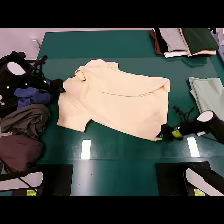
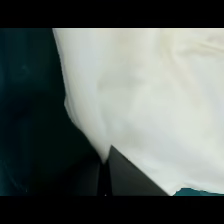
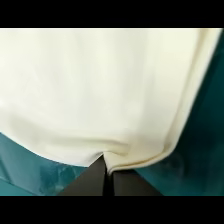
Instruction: Fold the shirts.
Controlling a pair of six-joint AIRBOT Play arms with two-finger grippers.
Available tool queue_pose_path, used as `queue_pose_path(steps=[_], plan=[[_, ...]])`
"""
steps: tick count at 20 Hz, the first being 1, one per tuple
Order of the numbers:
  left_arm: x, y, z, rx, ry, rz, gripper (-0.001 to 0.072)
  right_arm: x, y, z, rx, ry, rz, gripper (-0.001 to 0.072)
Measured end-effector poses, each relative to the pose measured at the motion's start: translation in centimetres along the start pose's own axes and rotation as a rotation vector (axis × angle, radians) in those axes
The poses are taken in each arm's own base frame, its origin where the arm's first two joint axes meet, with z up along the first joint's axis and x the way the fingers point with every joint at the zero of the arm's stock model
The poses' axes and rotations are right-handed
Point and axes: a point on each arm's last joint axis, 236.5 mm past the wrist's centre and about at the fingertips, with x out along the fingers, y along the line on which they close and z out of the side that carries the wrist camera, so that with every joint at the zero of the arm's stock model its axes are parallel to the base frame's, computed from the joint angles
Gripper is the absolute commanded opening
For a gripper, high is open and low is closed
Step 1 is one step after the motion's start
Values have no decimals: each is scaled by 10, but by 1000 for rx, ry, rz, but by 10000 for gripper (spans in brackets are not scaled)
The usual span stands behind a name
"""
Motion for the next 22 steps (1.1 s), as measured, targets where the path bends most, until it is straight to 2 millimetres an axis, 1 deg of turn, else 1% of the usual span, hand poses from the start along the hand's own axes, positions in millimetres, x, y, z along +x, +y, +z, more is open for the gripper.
queue_pose_path(steps=[1, 2, 3, 4, 5, 6, 7, 8, 9, 10, 12, 14, 15, 16, 17, 18, 19, 20, 21, 22], plan=[[-16, -8, 10, 22, -44, -2, 26, -14, 19, 13, -50, -50, 22, 17], [-36, -19, 22, 49, -98, -6, 27, -32, 35, 24, -104, -98, 34, 18], [-63, -33, 35, 85, -165, -10, 27, -55, 52, 40, -159, -176, 40, 17], [-96, -49, 50, 125, -249, -15, 27, -87, 74, 56, -221, -273, 53, 17], [-131, -66, 62, 166, -333, -19, 26, -120, 96, 65, -280, -359, 65, 17], [-169, -85, 72, 209, -423, -25, 27, -160, 117, 74, -338, -465, 69, 17], [-214, -106, 80, 257, -531, -30, 26, -204, 136, 81, -390, -584, 64, 17], [-256, -126, 83, 300, -633, -35, 26, -245, 152, 82, -434, -688, 54, 17], [-302, -147, 83, 345, -743, -42, 26, -286, 166, 79, -471, -790, 42, 17], [-346, -167, 78, 386, -848, -49, 26, -327, 178, 73, -504, -893, 21, 17], [-420, -200, 61, 452, -1022, -64, 26, -396, 197, 55, -550, -1067, -31, 17], [-476, -225, 41, 497, -1150, -82, 25, -450, 209, 33, -577, -1197, -93, 17], [-495, -234, 32, 513, -1198, -90, 25, -470, 213, 24, -587, -1244, -123, 17], [-510, -240, 25, 523, -1234, -98, 25, -487, 217, 16, -595, -1278, -154, 16], [-517, -243, 22, 524, -1249, -103, 26, -499, 219, 11, -600, -1300, -179, 16], [-515, -242, 24, 517, -1242, -107, 25, -509, 221, 9, -604, -1317, -201, 16], [-505, -239, 28, 505, -1213, -107, 25, -515, 221, 10, -603, -1323, -216, 16], [-488, -232, 37, 485, -1167, -105, 26, -518, 219, 15, -597, -1318, -224, 16], [-467, -224, 47, 461, -1109, -104, 26, -516, 213, 24, -582, -1297, -226, 16], [-437, -212, 60, 429, -1028, -99, 26, -510, 205, 38, -561, -1262, -221, 16]])
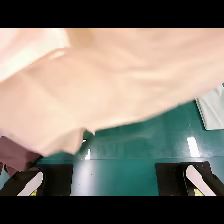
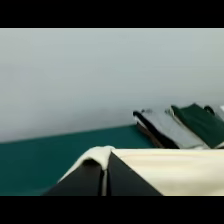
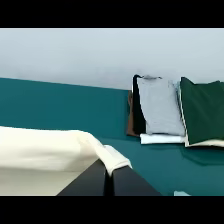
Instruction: Fold the shirts.
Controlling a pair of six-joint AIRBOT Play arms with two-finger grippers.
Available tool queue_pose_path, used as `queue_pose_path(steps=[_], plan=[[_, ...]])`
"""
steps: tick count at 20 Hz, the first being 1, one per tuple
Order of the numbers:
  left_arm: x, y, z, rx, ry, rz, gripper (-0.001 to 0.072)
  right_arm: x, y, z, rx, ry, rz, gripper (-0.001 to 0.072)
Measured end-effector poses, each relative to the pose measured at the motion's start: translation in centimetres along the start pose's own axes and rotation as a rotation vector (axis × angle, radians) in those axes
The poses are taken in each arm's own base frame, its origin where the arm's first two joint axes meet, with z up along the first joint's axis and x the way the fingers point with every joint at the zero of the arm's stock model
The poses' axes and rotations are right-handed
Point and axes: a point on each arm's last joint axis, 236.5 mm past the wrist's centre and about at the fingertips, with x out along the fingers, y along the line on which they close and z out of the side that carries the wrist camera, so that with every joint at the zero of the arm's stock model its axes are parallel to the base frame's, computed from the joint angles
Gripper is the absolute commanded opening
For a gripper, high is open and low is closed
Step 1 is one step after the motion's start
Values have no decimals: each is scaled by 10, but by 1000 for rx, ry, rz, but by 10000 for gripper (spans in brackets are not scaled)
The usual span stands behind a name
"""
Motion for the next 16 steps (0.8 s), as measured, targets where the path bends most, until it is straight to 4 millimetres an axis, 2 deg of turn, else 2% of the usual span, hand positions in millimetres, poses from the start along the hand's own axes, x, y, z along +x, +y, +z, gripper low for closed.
queue_pose_path(steps=[2, 4, 7, 9, 10, 11, 13, 14, 16], plan=[[47, 27, -61, -75, 188, 7, 26, 40, -17, -28, 55, 119, 23, 16], [89, 53, -136, -165, 386, 13, 26, 90, -34, -74, 103, 282, 36, 16], [135, 90, -262, -306, 679, 39, 26, 162, -48, -164, 137, 568, 46, 16], [153, 109, -335, -378, 827, 62, 25, 204, -51, -231, 154, 755, 59, 16], [161, 118, -366, -407, 881, 75, 26, 221, -50, -256, 159, 818, 65, 16], [169, 125, -391, -433, 918, 84, 25, 237, -51, -282, 168, 878, 67, 16], [183, 137, -421, -463, 950, 98, 25, 263, -53, -312, 183, 941, 69, 16], [189, 141, -431, -470, 959, 102, 26, 276, -53, -320, 190, 955, 74, 17], [199, 149, -437, -464, 955, 108, 27, 294, -52, -325, 211, 958, 93, 16]])
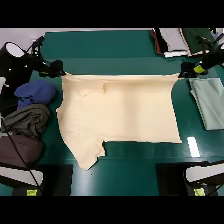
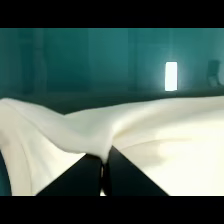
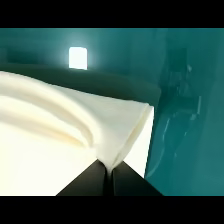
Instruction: Fold the shirts.
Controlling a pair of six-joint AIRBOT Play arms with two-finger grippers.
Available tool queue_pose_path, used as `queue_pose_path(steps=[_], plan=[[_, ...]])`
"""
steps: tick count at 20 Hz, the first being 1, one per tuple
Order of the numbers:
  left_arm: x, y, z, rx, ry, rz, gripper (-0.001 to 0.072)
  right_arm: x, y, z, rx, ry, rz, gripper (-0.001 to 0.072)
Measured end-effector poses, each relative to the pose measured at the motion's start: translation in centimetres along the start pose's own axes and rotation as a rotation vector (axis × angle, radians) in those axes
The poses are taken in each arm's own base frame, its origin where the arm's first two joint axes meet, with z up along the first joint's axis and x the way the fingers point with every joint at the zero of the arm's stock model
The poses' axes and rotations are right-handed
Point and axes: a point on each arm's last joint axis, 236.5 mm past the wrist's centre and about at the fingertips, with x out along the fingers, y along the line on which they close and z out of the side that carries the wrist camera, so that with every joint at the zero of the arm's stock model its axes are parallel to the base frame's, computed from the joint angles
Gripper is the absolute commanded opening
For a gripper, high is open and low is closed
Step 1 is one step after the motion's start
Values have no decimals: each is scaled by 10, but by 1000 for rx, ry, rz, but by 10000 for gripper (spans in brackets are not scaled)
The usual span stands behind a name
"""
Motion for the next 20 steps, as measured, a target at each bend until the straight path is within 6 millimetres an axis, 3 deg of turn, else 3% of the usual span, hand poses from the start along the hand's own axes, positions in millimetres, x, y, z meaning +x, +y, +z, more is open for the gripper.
queue_pose_path(steps=[3, 9, 10, 11, 12, 13, 14, 17, 20], plan=[[4, 3, -4, 22, 42, 6, 26, 5, 6, 3, -9, 22, 27, 16], [26, 28, -82, -1, 308, 47, 29, 18, -6, -43, 0, 119, -21, 18], [30, 32, -94, -13, 340, 51, 135, 22, -7, -51, 7, 124, -26, 94], [34, 38, -107, -23, 371, 60, 472, 27, -9, -58, 14, 126, -29, 323], [36, 43, -117, -30, 398, 71, 568, 30, -12, -64, 20, 128, -41, 441], [38, 45, -125, -45, 418, 73, 546, 33, -14, -67, 31, 119, -45, 440], [39, 46, -130, -55, 429, 74, 480, 34, -13, -69, 42, 111, -45, 438], [28, 42, -135, -64, 426, 83, 481, 21, -9, -71, 50, 76, -49, 433], [-1, 41, -151, -51, 404, 129, 481, -8, 2, -77, 38, 43, -48, 434]])
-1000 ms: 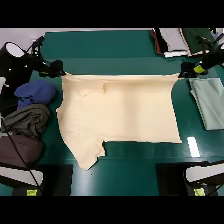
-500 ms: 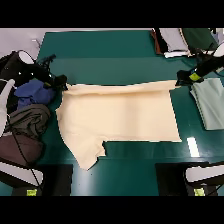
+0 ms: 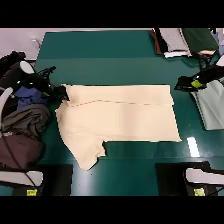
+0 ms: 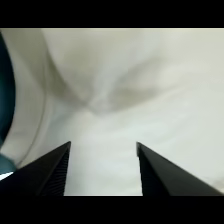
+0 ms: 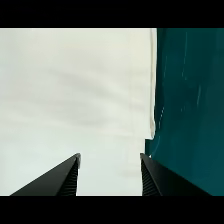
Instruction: Fold the shirts.
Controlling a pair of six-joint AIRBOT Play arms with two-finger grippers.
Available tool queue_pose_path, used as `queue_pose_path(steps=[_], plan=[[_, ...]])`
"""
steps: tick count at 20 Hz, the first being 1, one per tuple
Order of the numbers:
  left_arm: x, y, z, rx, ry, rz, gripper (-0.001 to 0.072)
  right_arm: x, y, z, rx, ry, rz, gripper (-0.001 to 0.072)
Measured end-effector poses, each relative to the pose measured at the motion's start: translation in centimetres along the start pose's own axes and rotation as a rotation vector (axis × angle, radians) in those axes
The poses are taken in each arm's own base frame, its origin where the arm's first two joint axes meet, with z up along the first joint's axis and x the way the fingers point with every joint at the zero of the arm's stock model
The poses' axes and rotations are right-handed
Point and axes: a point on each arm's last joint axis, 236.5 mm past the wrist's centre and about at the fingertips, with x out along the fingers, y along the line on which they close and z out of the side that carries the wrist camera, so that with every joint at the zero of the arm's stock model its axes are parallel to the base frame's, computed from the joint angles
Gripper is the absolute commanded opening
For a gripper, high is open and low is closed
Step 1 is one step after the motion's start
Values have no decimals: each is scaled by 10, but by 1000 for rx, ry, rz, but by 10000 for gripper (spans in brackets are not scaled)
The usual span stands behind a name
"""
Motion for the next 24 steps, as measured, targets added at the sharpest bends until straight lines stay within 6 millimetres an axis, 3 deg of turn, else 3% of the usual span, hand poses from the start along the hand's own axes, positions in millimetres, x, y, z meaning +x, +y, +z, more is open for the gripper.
queue_pose_path(steps=[3, 7, 11, 14, 18, 19, 20, 21, 24], plan=[[-6, 12, -59, -21, 27, 55, 481, -31, 14, -4, -31, -54, 2, 433], [7, 21, -144, -88, 81, 76, 481, -61, 33, -3, -80, -143, 5, 432], [28, 12, -198, -158, 127, 9, 481, -72, 44, -2, -108, -183, 9, 432], [44, 5, -216, -208, 139, -45, 481, -74, 48, -3, -116, -188, 12, 432], [57, -19, -219, -239, 114, -153, 479, -75, 49, -6, -119, -176, 13, 432], [60, -25, -217, -231, 100, -171, 435, -74, 49, -8, -119, -169, 14, 432], [63, -30, -216, -217, 88, -180, 189, -74, 48, -9, -119, -163, 14, 432], [65, -31, -212, -200, 67, -176, 55, -74, 47, -12, -115, -152, 14, 432], [65, -38, -207, -166, 48, -180, 26, -67, 29, -30, -71, -102, 1, 432]])
